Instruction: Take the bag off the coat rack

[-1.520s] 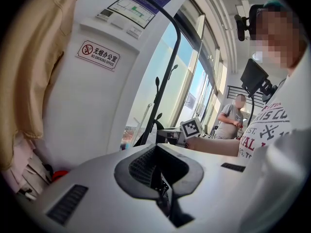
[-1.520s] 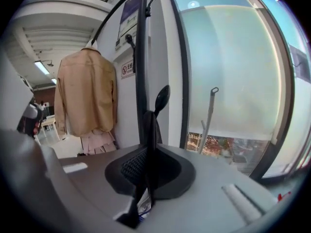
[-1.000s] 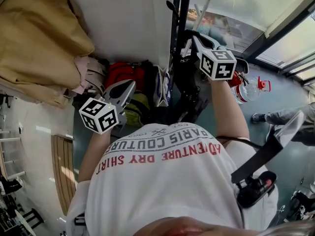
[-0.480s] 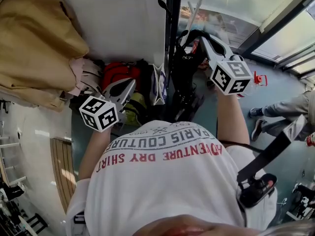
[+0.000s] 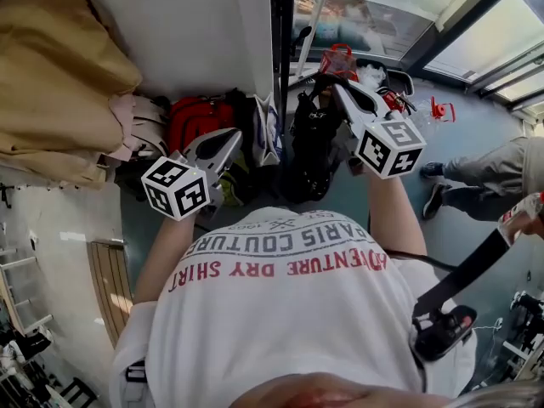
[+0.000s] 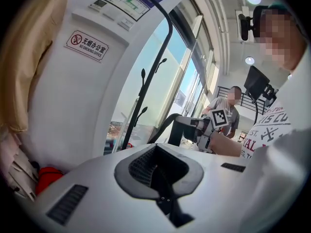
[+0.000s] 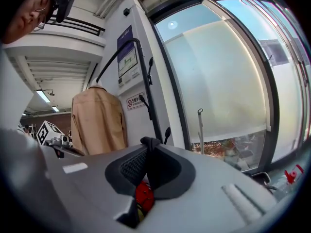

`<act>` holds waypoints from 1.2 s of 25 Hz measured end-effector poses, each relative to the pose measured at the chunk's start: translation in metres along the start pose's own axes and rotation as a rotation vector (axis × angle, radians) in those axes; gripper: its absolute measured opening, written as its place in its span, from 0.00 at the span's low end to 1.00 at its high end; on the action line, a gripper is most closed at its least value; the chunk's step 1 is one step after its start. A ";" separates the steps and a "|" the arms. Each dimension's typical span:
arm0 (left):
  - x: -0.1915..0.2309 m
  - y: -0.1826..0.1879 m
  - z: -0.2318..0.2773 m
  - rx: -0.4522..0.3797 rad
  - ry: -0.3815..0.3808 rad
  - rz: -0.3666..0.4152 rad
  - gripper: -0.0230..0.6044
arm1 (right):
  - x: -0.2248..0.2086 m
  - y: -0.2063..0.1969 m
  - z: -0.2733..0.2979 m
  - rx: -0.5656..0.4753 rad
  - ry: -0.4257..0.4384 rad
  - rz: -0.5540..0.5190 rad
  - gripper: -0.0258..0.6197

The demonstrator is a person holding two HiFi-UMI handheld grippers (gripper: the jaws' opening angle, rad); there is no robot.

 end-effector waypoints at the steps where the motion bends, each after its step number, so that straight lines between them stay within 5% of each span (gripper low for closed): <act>1: -0.005 -0.003 -0.002 0.002 -0.013 0.001 0.04 | 0.005 -0.002 -0.009 -0.001 -0.001 0.001 0.06; 7: -0.052 -0.029 -0.045 0.003 -0.083 0.038 0.04 | 0.058 -0.011 -0.089 -0.057 -0.028 0.010 0.06; 20: -0.168 -0.091 -0.224 0.004 -0.215 0.071 0.04 | 0.226 -0.033 -0.269 -0.109 -0.115 0.065 0.06; 30: -0.262 -0.161 -0.253 0.054 -0.333 0.096 0.04 | 0.312 -0.103 -0.403 -0.087 -0.097 0.112 0.06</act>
Point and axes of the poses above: the fingertips, and each gripper's own axes: z forward along the fingers, x to its left, y out of its top, the point moved 2 cm from there along -z, backward along the fingers, and after that the axes turned 7 degrees about -y, right-handed, at the moved point
